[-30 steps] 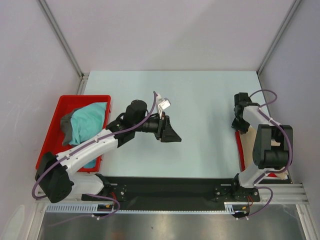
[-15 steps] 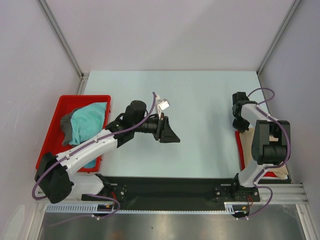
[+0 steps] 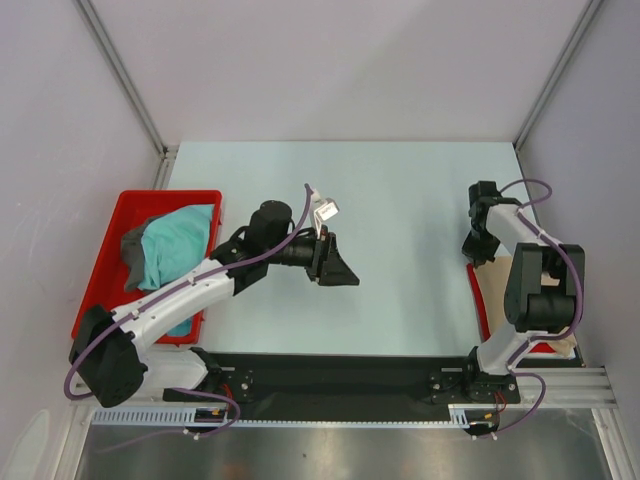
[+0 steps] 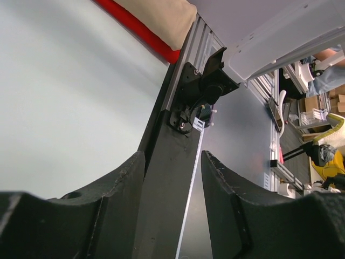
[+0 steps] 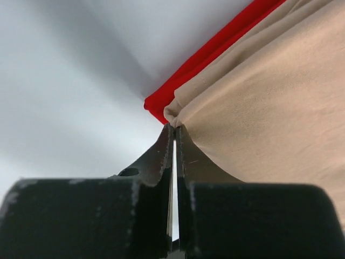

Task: Fold and stack the t-shirts
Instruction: Neatly place the folded tshirt to the corner

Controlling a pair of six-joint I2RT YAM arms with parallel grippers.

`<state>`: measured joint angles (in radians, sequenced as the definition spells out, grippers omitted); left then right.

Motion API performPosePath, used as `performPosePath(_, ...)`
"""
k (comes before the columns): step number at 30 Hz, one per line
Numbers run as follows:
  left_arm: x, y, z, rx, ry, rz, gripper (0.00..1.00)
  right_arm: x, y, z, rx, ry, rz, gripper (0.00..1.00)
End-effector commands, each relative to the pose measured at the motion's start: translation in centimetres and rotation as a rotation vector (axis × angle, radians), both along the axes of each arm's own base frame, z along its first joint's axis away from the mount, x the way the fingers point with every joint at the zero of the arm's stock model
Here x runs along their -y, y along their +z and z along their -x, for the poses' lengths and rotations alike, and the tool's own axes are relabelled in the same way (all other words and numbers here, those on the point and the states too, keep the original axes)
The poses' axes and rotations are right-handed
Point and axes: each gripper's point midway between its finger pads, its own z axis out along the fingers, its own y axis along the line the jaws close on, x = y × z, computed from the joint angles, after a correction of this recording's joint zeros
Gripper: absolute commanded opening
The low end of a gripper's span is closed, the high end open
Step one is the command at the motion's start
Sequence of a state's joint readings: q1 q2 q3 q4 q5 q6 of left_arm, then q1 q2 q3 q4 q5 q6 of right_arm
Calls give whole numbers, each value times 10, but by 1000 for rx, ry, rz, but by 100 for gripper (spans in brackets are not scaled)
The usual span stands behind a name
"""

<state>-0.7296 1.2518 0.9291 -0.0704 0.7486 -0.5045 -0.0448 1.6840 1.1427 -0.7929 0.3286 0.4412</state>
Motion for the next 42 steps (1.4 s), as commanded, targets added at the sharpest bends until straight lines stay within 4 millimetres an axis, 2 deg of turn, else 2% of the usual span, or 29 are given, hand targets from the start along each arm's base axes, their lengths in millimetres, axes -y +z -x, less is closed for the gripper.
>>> performPosePath(1, -4, 10, 7, 38, -39, 35, 52, -18, 0, 9, 24, -46, -110, 0)
performPosePath(2, -5, 9, 8, 35, -40, 33, 52, -18, 3, 9, 35, -55, -110, 2)
performPosePath(4, -6, 6, 10, 28, -48, 30, 52, -14, 14, 11, 54, -92, -89, 22)
performPosePath(5, -7, 6, 11, 27, -48, 29, 52, -11, 28, 11, 94, -105, -75, 38)
performPosePath(6, -7, 5, 13, 23, -53, 29, 52, -4, 37, 17, 98, -129, -45, 43)
performPosePath(8, -8, 4, 15, 23, -60, 28, 52, 8, 58, 26, 135, -223, -3, 48)
performPosePath(9, -9, 6, 16, 29, -64, 32, 52, 18, 74, 41, 150, -271, 40, 49)
performPosePath(11, -9, 6, 18, 31, -75, 35, 52, 35, 85, 60, 177, -404, 85, 49)
performPosePath(13, -10, 9, 20, 38, -87, 40, 52, 49, 92, 90, 160, -504, 142, 46)
performPosePath(14, -10, 10, 21, 40, -96, 44, 52, 61, 90, 106, 137, -585, 156, 40)
performPosePath(15, -11, 10, 22, 40, -99, 45, 52, 64, 81, 125, 86, -643, 164, 35)
performPosePath(16, -11, 11, 22, 47, -102, 46, 52, 69, 78, 134, 64, -674, 170, 29)
performPosePath(17, -11, 11, 24, 41, -110, 44, 52, 77, 75, 144, 41, -718, 178, 14)
performPosePath(19, -12, 12, 25, 46, -112, 45, 52, 84, 72, 154, -15, -737, 220, 2)
performPosePath(20, -13, 13, 26, 44, -115, 45, 52, 86, 72, 156, -32, -742, 243, 0)
performPosePath(24, -15, 11, 29, 36, -113, 39, 52, 94, 69, 172, -127, -776, 356, 0)
performPosePath(27, -18, 13, 30, 41, -100, 38, 52, 93, 56, 180, -229, -780, 398, 0)
performPosePath(31, -21, 12, 32, 36, -88, 30, 52, 88, 40, 180, -356, -740, 453, 0)
performPosePath(33, -23, 14, 33, 43, -83, 32, 52, 85, 23, 179, -437, -724, 462, 0)
performPosePath(35, -25, 13, 33, 45, -70, 27, 52, 75, 6, 174, -450, -733, 441, 0)
performPosePath(36, -27, 15, 34, 46, -65, 28, 52, 62, -11, 180, -481, -752, 397, 0)
performPosePath(38, -31, 13, 34, 43, -59, 15, 52, 48, -25, 185, -474, -766, 369, 0)
performPosePath(39, -33, 14, 34, 48, -56, 10, 52, 39, -32, 195, -483, -793, 362, 0)
performPosePath(41, -36, 13, 35, 56, -54, -3, 52, 35, -31, 194, -455, -800, 366, 0)
performPosePath(42, -36, 13, 36, 57, -57, -4, 52, 37, -24, 191, -443, -805, 384, 0)
